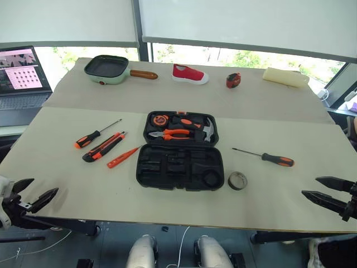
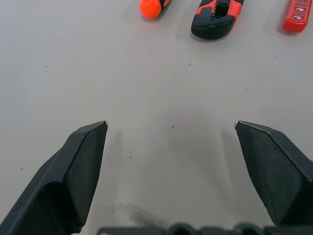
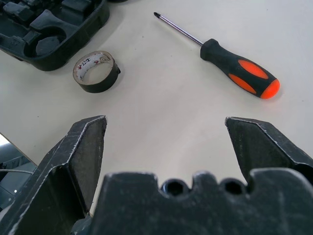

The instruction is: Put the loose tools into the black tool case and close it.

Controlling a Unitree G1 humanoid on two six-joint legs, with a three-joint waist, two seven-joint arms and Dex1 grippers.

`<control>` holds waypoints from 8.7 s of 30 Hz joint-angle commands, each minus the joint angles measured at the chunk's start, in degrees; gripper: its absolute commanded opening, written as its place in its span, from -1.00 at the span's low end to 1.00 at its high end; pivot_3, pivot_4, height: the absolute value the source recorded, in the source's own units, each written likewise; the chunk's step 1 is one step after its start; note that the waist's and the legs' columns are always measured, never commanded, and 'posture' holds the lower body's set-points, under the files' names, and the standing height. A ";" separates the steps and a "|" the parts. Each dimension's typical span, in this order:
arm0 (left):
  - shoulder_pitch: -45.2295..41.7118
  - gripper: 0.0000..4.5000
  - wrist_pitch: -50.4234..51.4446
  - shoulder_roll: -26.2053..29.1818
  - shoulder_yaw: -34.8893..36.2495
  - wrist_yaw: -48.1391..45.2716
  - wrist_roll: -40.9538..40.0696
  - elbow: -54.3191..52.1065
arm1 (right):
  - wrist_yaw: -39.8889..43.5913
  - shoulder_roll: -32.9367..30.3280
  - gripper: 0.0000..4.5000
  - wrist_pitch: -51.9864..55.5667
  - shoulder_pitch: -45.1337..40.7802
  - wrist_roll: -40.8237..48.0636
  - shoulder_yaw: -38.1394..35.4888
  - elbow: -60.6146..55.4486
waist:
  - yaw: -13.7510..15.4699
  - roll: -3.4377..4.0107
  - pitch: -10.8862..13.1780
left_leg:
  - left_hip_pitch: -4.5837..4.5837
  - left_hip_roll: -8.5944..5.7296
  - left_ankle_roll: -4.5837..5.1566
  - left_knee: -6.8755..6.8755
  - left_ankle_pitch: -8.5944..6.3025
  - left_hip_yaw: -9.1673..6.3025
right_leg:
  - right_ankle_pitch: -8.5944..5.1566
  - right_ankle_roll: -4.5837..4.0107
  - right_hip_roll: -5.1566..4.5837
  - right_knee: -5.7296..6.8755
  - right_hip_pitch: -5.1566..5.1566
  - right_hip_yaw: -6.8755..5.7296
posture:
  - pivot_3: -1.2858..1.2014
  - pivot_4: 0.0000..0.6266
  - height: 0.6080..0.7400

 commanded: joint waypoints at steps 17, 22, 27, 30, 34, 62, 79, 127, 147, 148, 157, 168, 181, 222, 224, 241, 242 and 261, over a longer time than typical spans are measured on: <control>-34.69 0.98 3.71 8.38 -19.67 -1.05 6.24 12.51 | -10.05 -2.92 1.00 8.20 -21.90 9.27 12.65 -24.96 | 0.12 0.03 0.00 | 0.01 0.00 0.22 0.04 0.20 -0.03 | 0.09 0.16 0.15 0.24 0.02 -0.01 | 0.03 -0.52 1.00; -56.19 0.98 -2.69 5.79 -31.34 -2.99 15.54 34.74 | -13.27 -2.17 1.00 11.38 -34.60 13.39 22.08 -30.33 | 0.08 -0.03 0.05 | -0.30 0.04 0.23 0.12 0.21 -0.11 | 0.11 0.18 0.33 0.26 -0.15 -0.01 | 0.03 -0.52 1.00; -65.91 0.98 -9.15 3.03 -36.57 -4.31 21.01 48.99 | -14.63 -2.24 1.00 12.86 -37.34 15.25 24.61 -33.05 | 0.32 -0.07 0.05 | -0.48 0.07 0.23 0.18 0.16 -0.17 | 0.12 0.20 0.40 0.19 -0.19 -0.05 | 0.03 -0.52 1.00; -69.74 0.98 -10.77 1.63 -38.21 -3.23 23.56 55.86 | -15.52 -2.55 1.00 13.61 -36.41 16.52 23.51 -34.61 | 0.42 -0.07 0.06 | -0.64 0.08 0.23 0.31 0.11 -0.18 | 0.12 0.21 0.39 0.24 -0.29 -0.07 | 0.03 -0.52 1.00; -72.75 0.98 -11.67 0.43 -38.95 -1.57 25.62 61.83 | -17.01 -2.58 1.00 14.38 -34.67 18.34 21.07 -35.78 | 0.51 -0.09 0.06 | -0.80 0.13 0.24 0.53 0.10 -0.33 | 0.12 0.21 0.41 0.28 -0.29 -0.23 | 0.03 -0.52 1.00; -72.69 -0.60 -11.94 -7.16 -43.82 -28.75 18.22 26.94 | -18.01 -2.80 1.00 11.77 -17.99 14.11 15.60 -34.70 | 1.71 -0.13 0.06 | -1.05 0.12 0.35 1.25 0.03 -0.67 | 0.18 0.32 0.37 0.63 -0.13 -0.50 | 0.03 -0.52 1.00; -71.73 -0.60 -22.80 -14.92 -56.99 -24.73 29.26 27.38 | -19.60 0.28 1.00 9.66 -16.64 6.47 18.83 -31.77 | 0.87 -0.04 0.05 | -1.02 0.12 0.35 1.48 0.04 -0.98 | 0.17 0.32 0.58 0.81 -0.12 -0.36 | 0.03 -0.52 1.00; -75.69 -0.97 -28.02 -23.41 -62.23 -18.90 37.41 41.88 | -22.29 3.89 1.00 10.90 -16.13 7.57 20.03 -34.20 | 1.60 0.05 -0.01 | -1.03 0.08 0.36 1.88 0.03 -1.24 | 0.17 0.33 0.58 0.93 0.17 -0.48 | 0.03 -0.52 1.00; -62.88 0.97 22.41 -9.51 -44.77 -32.15 -3.51 -11.15 | -19.42 -3.17 1.00 -1.06 -7.11 -11.60 9.17 -7.48 | -0.22 0.42 -0.01 | -0.90 0.06 0.35 1.95 0.04 -1.40 | 0.08 0.31 0.66 1.14 0.21 -0.38 | 0.03 -0.52 1.00; -61.80 0.97 22.62 -8.67 -45.23 -32.36 -3.84 -12.91 | -19.83 -4.01 1.00 -3.10 -11.41 -14.63 13.72 -4.08 | -0.27 0.43 -0.01 | -0.86 0.07 0.35 1.95 0.04 -1.40 | 0.07 0.30 0.69 1.13 0.23 -0.39 | 0.03 -0.52 1.00; -57.79 0.97 25.69 -6.29 -45.29 -28.68 -7.60 -21.43 | -19.00 -4.86 1.00 -18.15 -34.17 -34.97 39.19 20.88 | 0.43 0.67 0.10 | -0.98 -0.02 0.36 1.91 0.04 -1.30 | 0.02 0.33 0.70 1.14 0.02 -0.18 | 0.03 -0.52 1.00; -54.75 1.00 25.57 -4.77 -43.77 -23.47 -9.56 -25.08 | -19.78 -2.60 0.74 -28.93 -44.21 -43.05 46.03 35.82 | -0.06 0.50 0.08 | -0.93 -0.03 0.38 1.96 0.03 -1.22 | 0.04 0.37 0.71 1.10 0.09 -0.08 | 0.03 -0.52 1.00; -56.49 1.00 22.54 -4.22 -45.88 -25.20 -7.73 -17.99 | -12.94 -3.16 -0.50 -24.29 -41.41 -35.93 40.08 31.57 | 0.12 0.51 0.09 | -0.93 -0.04 0.38 1.93 0.03 -1.22 | 0.04 0.37 0.71 1.11 0.08 -0.07 | 0.03 -0.52 1.00; -38.50 1.00 26.77 10.00 -30.03 -20.05 -16.26 -25.44 | 3.72 15.70 -0.50 -11.49 -67.12 -38.13 65.41 15.51 | 0.28 0.73 0.35 | -1.01 0.10 0.35 1.75 0.00 -0.91 | -0.04 0.24 0.71 1.19 -0.25 -0.06 | 0.03 -0.52 1.00; -39.59 1.00 26.63 9.88 -30.83 -20.17 -16.07 -24.86 | 3.78 16.07 -0.50 -11.43 -66.95 -38.56 65.27 15.42 | 0.14 0.73 0.35 | -1.01 0.10 0.35 1.75 0.00 -0.90 | -0.04 0.23 0.72 1.20 -0.26 -0.06 | 0.03 -0.52 1.00; -42.82 1.00 22.17 9.44 -35.37 -22.21 -12.45 -20.96 | -1.99 21.74 -0.02 0.81 -66.08 -33.21 58.25 7.90 | 0.06 0.73 0.35 | -1.01 0.10 0.34 1.70 0.00 -0.90 | -0.04 0.23 0.72 1.20 -0.26 -0.06 | 0.03 -0.52 1.00; -43.10 1.00 22.03 9.42 -35.55 -22.33 -12.32 -20.72 | -2.73 22.30 -0.05 1.23 -65.70 -32.95 58.08 7.79 | 0.10 0.73 0.35 | -1.01 0.10 0.34 1.70 0.00 -0.90 | -0.04 0.23 0.73 1.20 -0.26 -0.06 | 0.03 -0.52 1.00; -45.49 1.00 20.33 7.79 -37.44 -22.94 -10.02 -18.16 | -7.64 26.28 -0.97 0.27 -58.59 -37.46 65.29 6.47 | -0.05 0.71 0.34 | -0.98 0.11 0.34 1.68 0.00 -0.89 | -0.05 0.23 0.74 1.20 -0.25 -0.06 | 0.03 -0.52 1.00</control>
